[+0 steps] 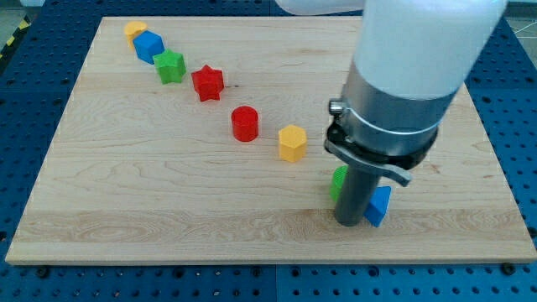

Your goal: Move blue triangle slightly right and a bit down

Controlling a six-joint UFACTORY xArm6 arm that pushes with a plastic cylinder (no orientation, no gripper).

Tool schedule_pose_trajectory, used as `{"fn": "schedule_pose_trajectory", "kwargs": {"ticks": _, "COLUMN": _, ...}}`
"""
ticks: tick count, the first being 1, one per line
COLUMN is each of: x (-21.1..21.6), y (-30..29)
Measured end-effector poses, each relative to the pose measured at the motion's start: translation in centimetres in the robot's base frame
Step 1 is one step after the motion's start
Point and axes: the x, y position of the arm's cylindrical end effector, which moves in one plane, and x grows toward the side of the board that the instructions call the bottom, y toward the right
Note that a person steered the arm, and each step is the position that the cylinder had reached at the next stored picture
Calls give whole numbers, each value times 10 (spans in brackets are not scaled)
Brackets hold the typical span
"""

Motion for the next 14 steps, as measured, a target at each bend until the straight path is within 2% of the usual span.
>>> {"fn": "schedule_pose_trajectory", "kwargs": {"ticks": 1, "x": 1, "y": 8}}
{"fn": "schedule_pose_trajectory", "kwargs": {"ticks": 2, "x": 1, "y": 66}}
{"fn": "schedule_pose_trajectory", "kwargs": {"ticks": 5, "x": 9, "y": 113}}
{"fn": "schedule_pose_trajectory", "kwargs": {"ticks": 6, "x": -20, "y": 144}}
{"fn": "schedule_pose_trajectory", "kwargs": {"ticks": 7, "x": -69, "y": 135}}
{"fn": "schedule_pose_trajectory", "kwargs": {"ticks": 8, "x": -80, "y": 111}}
{"fn": "schedule_pose_trajectory", "kwargs": {"ticks": 9, "x": -80, "y": 84}}
{"fn": "schedule_pose_trajectory", "kwargs": {"ticks": 12, "x": -75, "y": 78}}
{"fn": "schedule_pose_trajectory", "kwargs": {"ticks": 14, "x": -40, "y": 94}}
